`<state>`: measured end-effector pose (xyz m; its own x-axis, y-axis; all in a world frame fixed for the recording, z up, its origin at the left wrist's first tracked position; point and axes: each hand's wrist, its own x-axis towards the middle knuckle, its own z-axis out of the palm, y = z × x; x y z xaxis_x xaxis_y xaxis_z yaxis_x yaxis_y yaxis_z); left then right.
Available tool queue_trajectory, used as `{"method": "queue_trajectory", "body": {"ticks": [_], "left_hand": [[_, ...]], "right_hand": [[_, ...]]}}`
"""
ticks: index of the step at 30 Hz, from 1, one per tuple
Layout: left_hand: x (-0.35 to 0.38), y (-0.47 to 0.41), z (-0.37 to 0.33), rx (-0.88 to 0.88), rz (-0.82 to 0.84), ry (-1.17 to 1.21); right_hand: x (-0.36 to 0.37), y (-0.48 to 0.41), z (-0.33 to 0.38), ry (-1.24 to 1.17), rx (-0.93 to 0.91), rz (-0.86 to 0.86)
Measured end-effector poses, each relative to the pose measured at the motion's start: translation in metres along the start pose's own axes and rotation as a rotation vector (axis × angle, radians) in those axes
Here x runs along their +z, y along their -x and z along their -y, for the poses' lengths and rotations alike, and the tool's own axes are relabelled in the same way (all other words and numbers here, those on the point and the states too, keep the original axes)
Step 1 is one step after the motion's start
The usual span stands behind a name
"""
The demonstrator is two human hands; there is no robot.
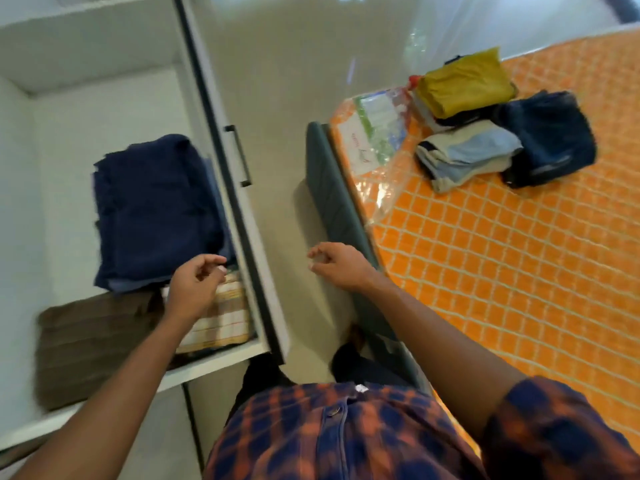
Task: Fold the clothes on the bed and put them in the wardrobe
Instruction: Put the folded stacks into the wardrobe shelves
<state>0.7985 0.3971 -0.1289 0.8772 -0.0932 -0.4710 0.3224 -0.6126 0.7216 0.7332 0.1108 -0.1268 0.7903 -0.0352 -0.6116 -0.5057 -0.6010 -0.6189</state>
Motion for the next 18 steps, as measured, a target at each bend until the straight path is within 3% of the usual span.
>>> {"method": "queue_trajectory", "body": {"ticks": [4, 9, 18], "left_hand": [[0.088, -0.001, -0.071, 0.125, 0.099, -0.027], [0.166, -0.033, -0.126, 0.150, 0.339, -0.123], [0.294, -0.124, -0.186, 0.070, 0.564, -0.254]], "right_hand": [[-0.049, 0.028, -0.094, -0.037, 0.195, -0.043], [-0.086, 0.040, -0.177, -0.159, 0.402, -0.079], [-0.161, -0.003, -0.233, -0.395, 0.499, -0.148]]}}
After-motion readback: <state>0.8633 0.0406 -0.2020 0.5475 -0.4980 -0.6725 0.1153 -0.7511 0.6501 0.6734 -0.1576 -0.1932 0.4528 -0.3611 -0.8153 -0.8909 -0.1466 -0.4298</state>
